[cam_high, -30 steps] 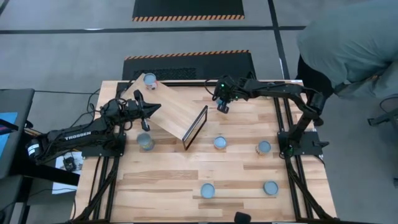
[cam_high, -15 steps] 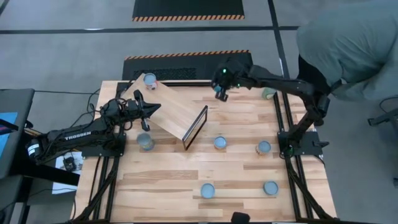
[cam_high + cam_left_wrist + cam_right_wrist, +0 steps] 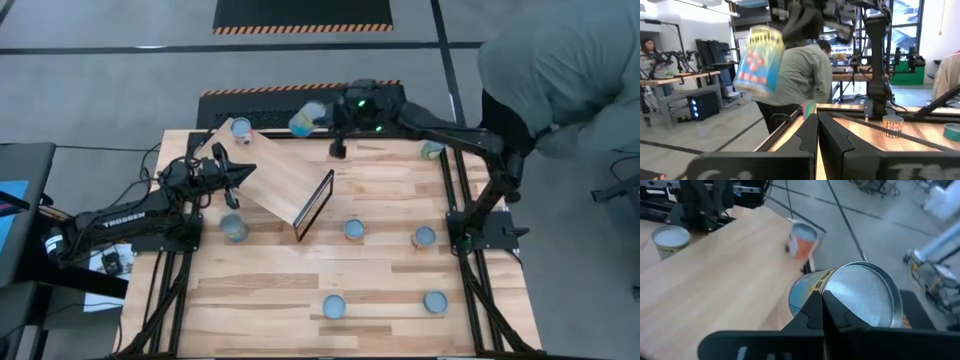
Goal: Pick and place cans onto a shelf
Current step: Put the canned cherries on the shelf
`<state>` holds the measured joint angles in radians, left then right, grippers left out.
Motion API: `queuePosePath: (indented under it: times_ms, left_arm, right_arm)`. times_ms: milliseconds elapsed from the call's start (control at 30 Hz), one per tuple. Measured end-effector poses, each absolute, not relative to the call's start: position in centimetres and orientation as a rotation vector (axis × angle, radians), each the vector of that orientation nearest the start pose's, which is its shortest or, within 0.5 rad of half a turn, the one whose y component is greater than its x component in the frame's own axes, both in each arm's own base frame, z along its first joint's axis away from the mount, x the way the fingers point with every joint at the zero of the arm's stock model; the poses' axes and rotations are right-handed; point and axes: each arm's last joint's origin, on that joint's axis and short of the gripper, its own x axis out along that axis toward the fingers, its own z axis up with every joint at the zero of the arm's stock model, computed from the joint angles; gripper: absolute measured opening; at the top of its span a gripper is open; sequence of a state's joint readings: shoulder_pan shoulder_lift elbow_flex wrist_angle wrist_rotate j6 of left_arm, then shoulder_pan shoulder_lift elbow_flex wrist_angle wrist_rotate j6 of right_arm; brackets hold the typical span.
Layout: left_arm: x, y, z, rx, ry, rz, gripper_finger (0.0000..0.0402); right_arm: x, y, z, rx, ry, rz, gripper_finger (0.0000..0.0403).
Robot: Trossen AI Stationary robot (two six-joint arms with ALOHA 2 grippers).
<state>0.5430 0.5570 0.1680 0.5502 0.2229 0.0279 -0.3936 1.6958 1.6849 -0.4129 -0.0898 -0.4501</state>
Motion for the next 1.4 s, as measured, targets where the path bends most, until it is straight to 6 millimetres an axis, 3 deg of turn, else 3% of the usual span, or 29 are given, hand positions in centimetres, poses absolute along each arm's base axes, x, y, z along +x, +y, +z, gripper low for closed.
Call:
queuePosePath:
  times_ms: [267,567,800,1400]
  left_arm:
    - [11.7,6.5,22.5,0.087,-0.168,0.329,0.0]
    - [11.6,6.4,22.4,0.09,-0.165,0.327,0.0]
    - [11.6,6.4,22.4,0.091,-0.165,0.326,0.0]
    - [11.6,6.4,22.4,0.091,-0.165,0.327,0.0]
  right_arm:
    - [41.6,-13.9,35.9,-0.451,0.537,-0.07,0.0003]
    - [45.9,-15.5,35.0,-0.494,0.649,-0.013,0.0004]
    - [47.3,-16.0,33.7,-0.544,0.672,0.016,0.0003]
    - [47.6,-15.0,33.9,-0.547,0.635,0.074,0.0014]
